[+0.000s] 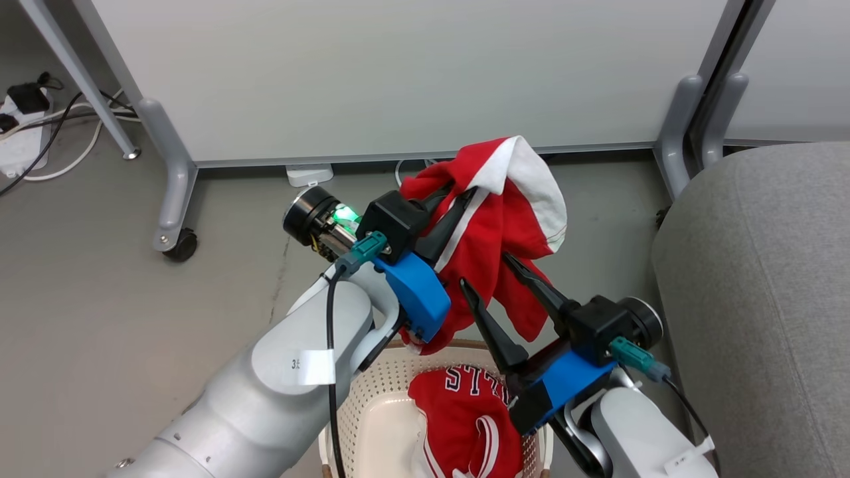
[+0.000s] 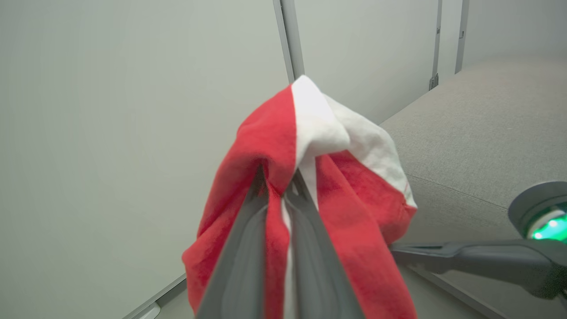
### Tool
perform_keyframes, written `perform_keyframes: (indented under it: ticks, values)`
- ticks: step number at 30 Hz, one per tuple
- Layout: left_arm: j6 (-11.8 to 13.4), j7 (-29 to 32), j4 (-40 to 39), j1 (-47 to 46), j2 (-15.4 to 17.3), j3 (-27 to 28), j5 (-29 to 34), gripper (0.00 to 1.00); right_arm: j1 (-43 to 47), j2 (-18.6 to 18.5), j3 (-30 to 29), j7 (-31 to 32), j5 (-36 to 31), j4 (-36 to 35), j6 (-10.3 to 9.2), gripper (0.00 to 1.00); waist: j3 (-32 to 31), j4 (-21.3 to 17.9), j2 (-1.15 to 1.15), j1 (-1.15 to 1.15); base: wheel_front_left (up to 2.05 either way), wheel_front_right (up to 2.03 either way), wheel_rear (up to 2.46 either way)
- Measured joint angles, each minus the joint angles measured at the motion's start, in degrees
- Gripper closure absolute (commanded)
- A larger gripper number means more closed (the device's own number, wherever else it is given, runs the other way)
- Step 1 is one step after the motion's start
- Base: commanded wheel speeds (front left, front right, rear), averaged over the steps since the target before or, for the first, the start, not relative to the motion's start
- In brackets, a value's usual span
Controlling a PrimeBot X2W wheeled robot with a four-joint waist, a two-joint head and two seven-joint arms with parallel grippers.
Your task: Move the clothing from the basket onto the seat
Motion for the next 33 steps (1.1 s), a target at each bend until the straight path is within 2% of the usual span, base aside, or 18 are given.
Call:
perform_keyframes:
  ticks: [14,15,16,33]
  values:
    - [-0.3,0.0,-0.5,-1.8,-1.6,-0.8,0.0,1.00,-7.9,0.0,3.6,0.0,4.1,7.4,0.00,0.00,2.1,2.0,0.00,0.00,0.00,0.00,0.00]
    - [-0.3,0.0,-0.5,-1.9,-1.7,-0.8,0.0,1.00,-8.1,0.0,3.9,0.0,4.5,7.5,0.00,0.59,2.2,2.1,0.00,0.00,0.00,0.00,0.00]
    - [-0.4,0.0,-0.5,-1.9,-1.7,-0.9,0.0,1.00,-8.2,0.0,4.2,0.0,4.8,7.5,0.00,1.00,2.2,2.1,0.00,0.00,0.00,0.00,0.00]
    - [-0.5,0.0,-0.3,-1.9,-1.9,-0.6,0.2,1.00,-9.0,0.0,5.5,0.0,5.2,7.2,0.00,1.00,1.9,1.9,0.00,0.00,0.00,0.00,0.00]
